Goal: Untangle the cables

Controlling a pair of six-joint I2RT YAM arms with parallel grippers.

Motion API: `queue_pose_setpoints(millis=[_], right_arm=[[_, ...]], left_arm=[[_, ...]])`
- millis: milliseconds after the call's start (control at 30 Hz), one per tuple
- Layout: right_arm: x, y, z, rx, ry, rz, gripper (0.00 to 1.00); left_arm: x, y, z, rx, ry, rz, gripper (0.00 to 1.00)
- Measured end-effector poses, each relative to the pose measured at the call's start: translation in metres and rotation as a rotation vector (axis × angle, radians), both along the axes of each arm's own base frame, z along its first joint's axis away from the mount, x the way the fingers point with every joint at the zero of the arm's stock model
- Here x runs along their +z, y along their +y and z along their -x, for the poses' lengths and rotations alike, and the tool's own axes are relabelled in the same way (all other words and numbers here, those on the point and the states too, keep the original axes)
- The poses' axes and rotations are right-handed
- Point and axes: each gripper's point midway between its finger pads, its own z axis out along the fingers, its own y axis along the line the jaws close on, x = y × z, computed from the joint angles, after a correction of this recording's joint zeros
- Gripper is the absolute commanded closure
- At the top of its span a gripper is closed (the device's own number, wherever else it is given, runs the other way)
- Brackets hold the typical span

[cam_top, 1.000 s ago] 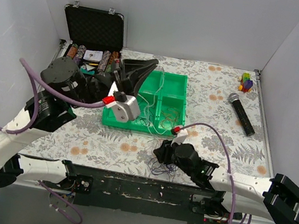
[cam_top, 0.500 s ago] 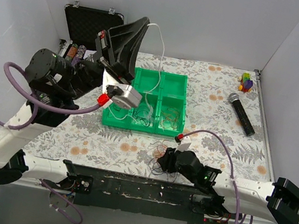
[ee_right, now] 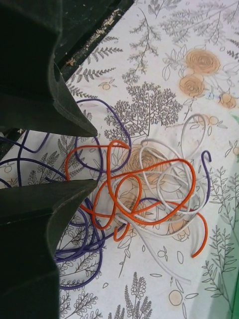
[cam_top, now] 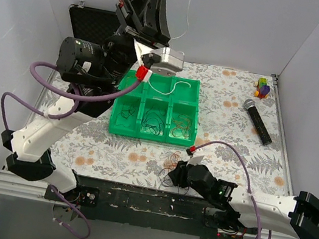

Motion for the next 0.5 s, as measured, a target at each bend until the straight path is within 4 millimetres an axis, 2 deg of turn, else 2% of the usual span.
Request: queue_pose_setpoints(millis=[100, 233, 367, 433, 500], right_arm=[[0.011, 0.000, 0.002, 0.015, -0.029, -0.008, 0.55], [0.048, 0.007, -0.003, 0.015, -0.102, -0.075, 0.56], [0.080, 0.008, -0.007, 0.009, -0.161, -0.139, 0.56], [0.088, 0.005, -0.008, 0.005, -0.179, -0.156, 0.56], [0.092, 0.001, -0.008, 0.001, -0.193, -0.152, 0.56]], left_arm=[[-0.012, 0.001, -0.013, -0.009, 0.070, 0.024, 1.00], [-0.052, -0.008, -0.046, -0.008, 0.198, 0.023, 1.00], [-0.120, -0.027, -0.096, 0.011, 0.360, -0.021, 1.00], [-0.159, -0.031, -0.127, 0.032, 0.458, -0.035, 1.00], [-0.183, -0.030, -0.152, 0.049, 0.529, -0.018, 1.00]])
